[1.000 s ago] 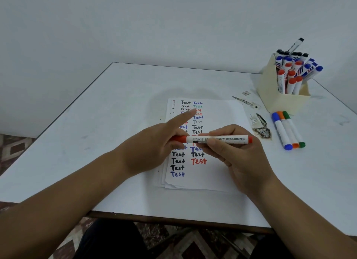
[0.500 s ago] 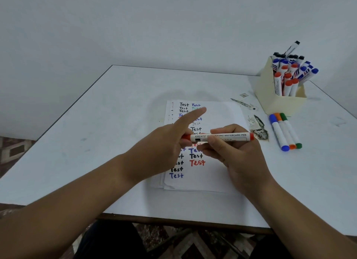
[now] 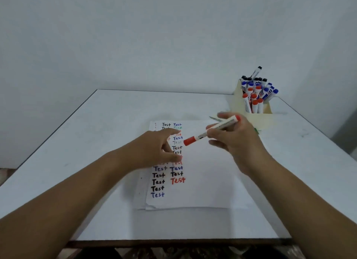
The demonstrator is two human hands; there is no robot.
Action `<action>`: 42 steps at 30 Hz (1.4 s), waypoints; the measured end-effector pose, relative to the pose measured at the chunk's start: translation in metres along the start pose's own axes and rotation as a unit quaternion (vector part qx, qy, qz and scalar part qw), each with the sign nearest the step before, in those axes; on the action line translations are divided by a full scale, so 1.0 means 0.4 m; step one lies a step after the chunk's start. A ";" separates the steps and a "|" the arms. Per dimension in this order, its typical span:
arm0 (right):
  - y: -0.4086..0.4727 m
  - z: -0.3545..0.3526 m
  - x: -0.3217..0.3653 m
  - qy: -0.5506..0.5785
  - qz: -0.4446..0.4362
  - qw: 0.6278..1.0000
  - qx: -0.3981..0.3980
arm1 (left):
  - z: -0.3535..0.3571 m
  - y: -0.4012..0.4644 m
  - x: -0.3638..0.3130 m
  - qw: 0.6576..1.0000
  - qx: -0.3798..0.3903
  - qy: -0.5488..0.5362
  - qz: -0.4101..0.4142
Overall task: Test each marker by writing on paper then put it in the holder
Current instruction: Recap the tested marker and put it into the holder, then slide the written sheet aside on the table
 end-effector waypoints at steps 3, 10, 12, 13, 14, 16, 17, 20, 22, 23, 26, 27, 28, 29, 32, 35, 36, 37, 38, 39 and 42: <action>0.056 -0.069 0.064 -0.041 -0.089 0.994 -0.050 | -0.025 0.047 -0.045 0.996 0.006 0.082 -0.026; 0.151 -0.250 0.236 -0.271 -0.249 0.917 -0.151 | 0.014 0.160 -0.193 0.991 -0.043 0.121 0.026; 0.178 -0.293 0.254 -0.325 -0.263 0.895 -0.155 | 0.038 0.191 -0.237 0.991 -0.052 0.116 0.042; 0.190 -0.310 0.256 -0.352 -0.264 0.885 -0.152 | 0.052 0.204 -0.257 0.991 -0.051 0.111 0.052; 0.202 -0.326 0.254 -0.375 -0.262 0.877 -0.147 | 0.066 0.217 -0.277 0.991 -0.047 0.106 0.061; 0.223 -0.348 0.239 -0.402 -0.253 0.869 -0.138 | 0.095 0.240 -0.313 0.991 -0.041 0.103 0.072; 0.231 -0.355 0.230 -0.413 -0.246 0.866 -0.137 | 0.108 0.250 -0.330 0.991 -0.040 0.107 0.074; 0.252 -0.366 0.193 -0.450 -0.222 0.854 -0.139 | 0.151 0.278 -0.371 0.988 -0.024 0.138 0.067; 0.268 -0.368 0.160 -0.486 -0.205 0.841 -0.125 | 0.175 0.292 -0.386 0.985 -0.016 0.157 0.064; 0.276 -0.368 0.141 -0.505 -0.194 0.833 -0.110 | 0.183 0.296 -0.390 0.984 -0.018 0.163 0.066; 0.291 -0.372 0.088 -0.545 -0.155 0.822 -0.064 | 0.194 0.299 -0.385 0.982 -0.039 0.168 0.077; 0.292 -0.377 0.071 -0.548 -0.142 0.822 -0.052 | 0.195 0.297 -0.380 0.981 -0.044 0.169 0.082; 0.293 -0.384 0.056 -0.548 -0.134 0.824 -0.046 | 0.196 0.296 -0.372 0.980 -0.047 0.171 0.085; 0.293 -0.392 0.045 -0.550 -0.126 0.824 -0.044 | 0.197 0.294 -0.365 0.979 -0.051 0.175 0.087; 0.290 -0.404 0.026 -0.579 -0.113 0.807 -0.037 | 0.197 0.291 -0.340 0.978 -0.050 0.183 0.083; 0.255 -0.395 0.024 -0.577 -0.133 0.804 -0.052 | 0.191 0.289 -0.319 0.979 -0.056 0.176 0.082; 0.236 -0.395 0.021 -0.560 -0.149 0.811 -0.072 | 0.188 0.288 -0.312 0.980 -0.061 0.170 0.083; 0.217 -0.396 0.014 -0.543 -0.160 0.819 -0.097 | 0.187 0.288 -0.306 0.980 -0.066 0.165 0.084; 0.200 -0.395 0.002 -0.528 -0.153 0.827 -0.114 | 0.186 0.289 -0.299 0.981 -0.068 0.163 0.083; 0.182 -0.386 -0.013 -0.520 -0.129 0.836 -0.119 | 0.187 0.288 -0.292 0.981 -0.070 0.164 0.080; 0.134 -0.343 -0.078 -0.522 -0.003 0.850 -0.071 | 0.189 0.286 -0.268 0.978 -0.094 0.171 0.074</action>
Point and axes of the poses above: each hand's wrist, its own y-axis towards the middle knuckle, its own z-axis out of the palm, x = y × z, the point moved 3 cm from there along y, towards the middle knuckle, and after that the axes turned 4 degrees about -z, right-handed, at the moved point
